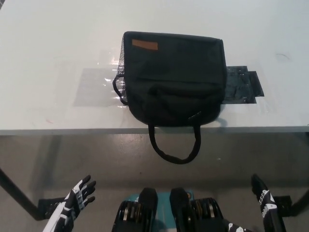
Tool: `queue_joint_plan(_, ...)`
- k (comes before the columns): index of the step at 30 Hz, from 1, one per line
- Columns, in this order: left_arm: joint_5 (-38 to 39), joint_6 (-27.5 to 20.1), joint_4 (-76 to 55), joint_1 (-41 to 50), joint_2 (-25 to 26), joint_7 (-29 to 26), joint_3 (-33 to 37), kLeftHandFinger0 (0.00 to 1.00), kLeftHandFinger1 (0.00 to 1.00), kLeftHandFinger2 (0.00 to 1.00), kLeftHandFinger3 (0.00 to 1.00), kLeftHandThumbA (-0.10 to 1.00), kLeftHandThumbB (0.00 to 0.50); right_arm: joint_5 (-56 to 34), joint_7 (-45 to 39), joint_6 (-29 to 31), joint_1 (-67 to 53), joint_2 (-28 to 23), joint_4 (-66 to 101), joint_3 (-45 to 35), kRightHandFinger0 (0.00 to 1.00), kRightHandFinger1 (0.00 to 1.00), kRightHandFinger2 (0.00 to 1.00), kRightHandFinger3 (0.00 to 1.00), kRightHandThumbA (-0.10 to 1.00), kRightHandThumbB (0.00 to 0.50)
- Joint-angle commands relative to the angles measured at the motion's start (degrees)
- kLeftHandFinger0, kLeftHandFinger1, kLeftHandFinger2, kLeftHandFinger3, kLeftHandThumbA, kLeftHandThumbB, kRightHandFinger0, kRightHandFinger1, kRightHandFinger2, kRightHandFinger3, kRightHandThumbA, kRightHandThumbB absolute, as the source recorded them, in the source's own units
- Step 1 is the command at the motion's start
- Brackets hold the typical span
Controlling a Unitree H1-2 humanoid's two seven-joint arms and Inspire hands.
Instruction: A soft travel bag is kept infront of the robot in the middle of the desk and the robot uses both its hands to press it to reduce its size
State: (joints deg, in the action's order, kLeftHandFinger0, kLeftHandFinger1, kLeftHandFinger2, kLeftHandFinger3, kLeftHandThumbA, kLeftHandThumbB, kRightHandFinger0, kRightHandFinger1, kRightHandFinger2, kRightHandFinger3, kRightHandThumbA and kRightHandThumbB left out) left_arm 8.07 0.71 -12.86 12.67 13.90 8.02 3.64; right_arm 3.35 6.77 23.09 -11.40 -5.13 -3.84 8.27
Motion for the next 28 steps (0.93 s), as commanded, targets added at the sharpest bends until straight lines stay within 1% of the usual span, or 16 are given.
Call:
queue_joint_plan(1, 1.31, 1.12, -1.46, -0.3, 0.61, 1.62, -0.62, 1.0, 1.0, 1.0, 1.0, 1.0, 0.092, -1.38, -1.39, 3.84, 1.05, 0.61, 0.64, -0.63, 1.0, 1.0, 1.0, 1.0, 1.0, 0.253)
queue_joint_plan(3, 0.98, 1.45, -1.9, -0.3, 0.92, 1.79, -0.77, 1.0, 1.0, 1.0, 1.0, 1.0, 0.077, -0.68, -1.41, 3.84, 1.36, 0.76, 0.54, -0.65, 1.0, 1.0, 1.0, 1.0, 1.0, 0.252)
queue_joint_plan(7, -0.62, 1.82, -2.19, 0.08, 1.32, 2.12, -0.33, 1.0, 1.0, 1.0, 1.0, 1.0, 0.043, -0.57, -2.2, 3.84, 1.31, 0.45, 0.83, -0.55, 1.0, 1.0, 1.0, 1.0, 1.0, 0.276)
queue_joint_plan(8, -1.53, 1.75, -2.31, 0.24, 1.4, 1.98, -0.16, 1.0, 1.0, 1.0, 1.0, 1.0, 0.026, -0.92, -2.4, 3.84, 1.41, 0.48, 0.67, -0.65, 1.0, 1.0, 1.0, 1.0, 1.0, 0.284)
queue_joint_plan(11, -3.86, 1.27, -2.51, 0.65, 1.88, 2.0, 0.33, 1.0, 1.0, 1.0, 1.0, 1.0, 0.016, -1.68, -3.0, 3.83, 1.06, 0.71, 1.09, -0.8, 1.0, 1.0, 1.0, 1.0, 1.0, 0.285)
queue_joint_plan(12, -3.89, 1.14, -2.38, 0.48, 1.92, 2.14, 0.36, 1.0, 1.0, 1.0, 1.0, 1.0, 0.013, -1.79, -3.13, 3.67, 1.08, 0.7, 1.26, -0.85, 1.0, 1.0, 1.0, 1.0, 1.0, 0.277)
queue_joint_plan(13, -4.04, 1.39, -2.59, 0.35, 1.89, 2.12, 0.35, 1.0, 1.0, 1.0, 1.0, 1.0, 0.001, -1.77, -3.28, 3.25, 1.05, 0.64, 1.66, -0.86, 1.0, 1.0, 1.0, 1.0, 1.0, 0.277)
queue_joint_plan(17, -3.51, 1.49, -2.81, 0.54, 1.49, 2.0, -0.3, 1.0, 1.0, 1.0, 1.0, 1.0, 0.0, -2.24, -4.3, 2.07, 0.77, 0.37, 2.94, -0.74, 1.0, 1.0, 1.0, 1.0, 1.0, 0.274)
queue_joint_plan(20, -3.36, 2.79, -3.8, 1.1, 0.21, 0.18, -1.96, 1.0, 1.0, 1.0, 1.0, 1.0, 0.0, -2.38, -5.11, 2.46, 1.2, 0.5, 2.2, -0.47, 1.0, 1.0, 1.0, 1.0, 1.0, 0.279)
queue_joint_plan(21, -2.9, 3.16, -4.11, 1.25, -0.19, -0.04, -2.36, 1.0, 1.0, 1.0, 1.0, 1.0, 0.0, -2.28, -5.11, 2.38, 1.21, 0.64, 2.3, -0.5, 1.0, 1.0, 1.0, 1.0, 1.0, 0.271)
queue_joint_plan(23, 0.46, 4.8, -5.1, 2.01, -1.77, -0.42, -3.86, 1.0, 1.0, 1.0, 1.0, 1.0, 0.0, -2.51, -5.47, 2.41, 1.49, 0.89, 2.19, -0.4, 1.0, 1.0, 1.0, 1.0, 1.0, 0.24)
queue_joint_plan(24, 1.82, 6.06, -5.89, 3.08, -2.49, -0.75, -4.86, 1.0, 1.0, 1.0, 1.0, 1.0, 0.012, -3.13, -5.85, 2.9, 1.1, 1.3, 1.89, -0.06, 1.0, 1.0, 1.0, 1.0, 1.0, 0.225)
queue_joint_plan(25, 1.62, 6.61, -6.34, 4.81, -3.49, -1.23, -5.15, 1.0, 1.0, 1.0, 1.0, 1.0, 0.013, -3.8, -6.29, 3.08, 0.36, 1.3, 1.97, 0.11, 1.0, 1.0, 1.0, 1.0, 1.0, 0.227)
queue_joint_plan(27, 1.03, 6.36, -5.92, 6.58, -4.03, -0.35, -5.07, 1.0, 1.0, 1.0, 1.0, 1.0, 0.036, -4.2, -6.76, 2.74, -0.19, 1.15, 2.37, 0.1, 1.0, 1.0, 1.0, 1.0, 1.0, 0.222)
queue_joint_plan(28, 1.03, 6.36, -5.92, 6.58, -4.03, -0.35, -5.07, 1.0, 1.0, 1.0, 1.0, 1.0, 0.036, -4.2, -6.76, 2.74, -0.19, 1.15, 2.37, 0.1, 1.0, 1.0, 1.0, 1.0, 1.0, 0.222)
